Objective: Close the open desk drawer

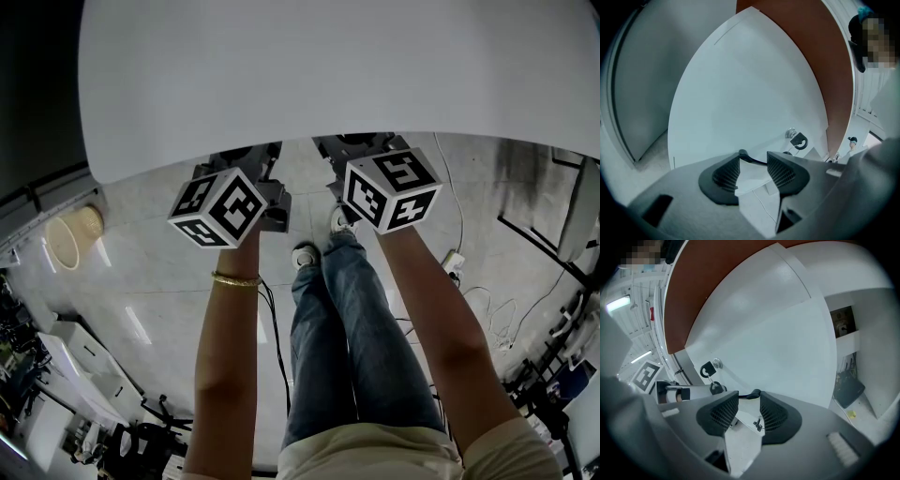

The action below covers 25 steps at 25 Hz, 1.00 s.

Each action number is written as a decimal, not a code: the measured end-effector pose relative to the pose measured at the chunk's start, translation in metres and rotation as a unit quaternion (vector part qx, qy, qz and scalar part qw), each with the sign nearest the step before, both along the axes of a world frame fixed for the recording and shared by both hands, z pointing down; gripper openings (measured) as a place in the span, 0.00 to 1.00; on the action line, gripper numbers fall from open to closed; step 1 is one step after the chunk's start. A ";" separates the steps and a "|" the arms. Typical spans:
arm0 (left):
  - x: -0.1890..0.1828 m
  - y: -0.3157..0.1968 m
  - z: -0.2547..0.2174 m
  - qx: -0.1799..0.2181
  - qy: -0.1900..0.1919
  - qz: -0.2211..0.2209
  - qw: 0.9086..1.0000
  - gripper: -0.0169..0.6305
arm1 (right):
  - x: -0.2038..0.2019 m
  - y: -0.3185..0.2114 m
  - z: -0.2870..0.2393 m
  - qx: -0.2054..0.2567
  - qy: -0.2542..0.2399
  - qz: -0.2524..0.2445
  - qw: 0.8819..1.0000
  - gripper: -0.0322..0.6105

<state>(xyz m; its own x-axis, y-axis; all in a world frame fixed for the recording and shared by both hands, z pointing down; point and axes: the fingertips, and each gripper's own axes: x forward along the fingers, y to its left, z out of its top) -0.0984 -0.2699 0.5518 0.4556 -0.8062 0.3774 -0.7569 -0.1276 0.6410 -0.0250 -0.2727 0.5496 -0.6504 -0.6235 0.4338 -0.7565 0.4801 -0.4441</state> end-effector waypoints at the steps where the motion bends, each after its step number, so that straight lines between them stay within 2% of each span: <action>1: -0.001 -0.001 0.000 0.000 0.000 -0.002 1.000 0.30 | -0.001 -0.001 0.000 0.001 0.001 0.001 1.000 0.28; 17: 0.000 -0.014 -0.001 0.001 -0.018 -0.017 1.000 0.31 | 0.000 -0.013 0.000 0.005 0.005 0.005 1.000 0.28; 25: -0.004 -0.002 -0.001 0.003 -0.035 -0.039 0.999 0.30 | 0.005 -0.006 -0.005 0.004 0.008 0.016 1.000 0.24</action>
